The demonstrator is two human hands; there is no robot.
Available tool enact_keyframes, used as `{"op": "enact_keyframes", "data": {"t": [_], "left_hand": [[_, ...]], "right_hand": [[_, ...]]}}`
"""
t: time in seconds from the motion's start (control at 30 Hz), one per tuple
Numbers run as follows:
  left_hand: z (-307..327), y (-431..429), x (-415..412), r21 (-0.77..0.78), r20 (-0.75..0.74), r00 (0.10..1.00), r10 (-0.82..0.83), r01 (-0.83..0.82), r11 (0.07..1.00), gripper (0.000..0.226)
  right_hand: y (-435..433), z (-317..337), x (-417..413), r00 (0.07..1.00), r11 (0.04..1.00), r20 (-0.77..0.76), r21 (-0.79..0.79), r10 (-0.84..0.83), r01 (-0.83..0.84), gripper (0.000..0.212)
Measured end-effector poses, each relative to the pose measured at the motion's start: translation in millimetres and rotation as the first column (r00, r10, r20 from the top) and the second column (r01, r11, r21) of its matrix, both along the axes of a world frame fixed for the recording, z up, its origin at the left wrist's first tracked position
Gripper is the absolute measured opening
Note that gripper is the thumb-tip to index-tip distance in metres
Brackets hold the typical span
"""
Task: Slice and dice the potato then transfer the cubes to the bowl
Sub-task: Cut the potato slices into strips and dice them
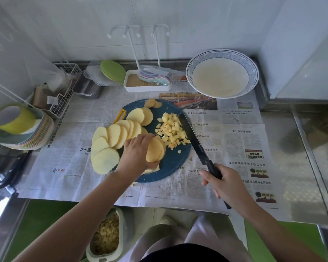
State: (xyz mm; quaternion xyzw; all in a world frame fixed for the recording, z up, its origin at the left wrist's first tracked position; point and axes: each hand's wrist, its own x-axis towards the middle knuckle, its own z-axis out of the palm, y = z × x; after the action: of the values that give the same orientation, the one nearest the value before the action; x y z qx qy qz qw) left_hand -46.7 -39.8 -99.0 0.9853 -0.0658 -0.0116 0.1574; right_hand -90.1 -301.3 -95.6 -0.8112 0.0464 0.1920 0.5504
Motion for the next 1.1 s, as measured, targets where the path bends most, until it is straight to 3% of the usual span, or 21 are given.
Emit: {"op": "enact_keyframes", "data": {"t": [0.07, 0.13, 0.27, 0.43, 0.6, 0.77, 0.97, 1.1], "left_hand": [[4.3, -6.1, 3.1, -0.116, -0.083, 0.997, 0.011, -0.020, 0.993, 0.086], [8.2, -15.4, 3.1, -0.215, -0.250, 0.963, -0.095, 0.040, 0.976, 0.088], [-1.3, -22.6, 0.9, -0.108, -0.434, 0.846, -0.310, 0.293, 0.950, 0.087], [-2.5, -8.9, 6.4, 0.006, -0.460, 0.824, -0.329, 0.374, 0.928, 0.088], [-0.1, 15.2, 3.9, 0.059, -0.477, 0.832, -0.283, 0.352, 0.934, 0.089], [5.8, 20.1, 10.1, 0.054, -0.471, 0.840, -0.269, 0.332, 0.942, 0.089], [3.7, 4.7, 15.6, 0.136, -0.449, 0.827, -0.339, 0.438, 0.889, 0.087], [1.3, -2.2, 21.9, 0.086, -0.481, 0.789, -0.384, 0.478, 0.874, 0.088]], "right_hand": [[-3.5, -0.2, 1.7, 1.000, 1.000, 0.007, 0.004, -0.013, 0.013, 0.026], [-6.7, -1.3, 2.1, 1.000, 1.000, 0.013, 0.006, -0.022, 0.022, 0.026], [-8.5, -2.8, 1.2, 1.000, 1.000, 0.024, 0.002, -0.005, 0.005, 0.027], [-6.6, -5.7, -0.8, 1.000, 1.000, 0.017, 0.009, 0.005, -0.005, 0.027], [-4.9, -9.3, -3.0, 0.997, 0.998, 0.026, -0.007, 0.066, -0.066, 0.030], [-17.2, -11.8, 3.6, 0.965, 0.970, -0.116, -0.029, 0.235, -0.240, 0.054], [-32.6, -11.3, 26.4, 0.882, 0.902, -0.259, -0.074, 0.394, -0.424, 0.055], [-31.3, -12.5, 48.3, 0.848, 0.859, -0.278, -0.122, 0.450, -0.496, 0.055]]}}
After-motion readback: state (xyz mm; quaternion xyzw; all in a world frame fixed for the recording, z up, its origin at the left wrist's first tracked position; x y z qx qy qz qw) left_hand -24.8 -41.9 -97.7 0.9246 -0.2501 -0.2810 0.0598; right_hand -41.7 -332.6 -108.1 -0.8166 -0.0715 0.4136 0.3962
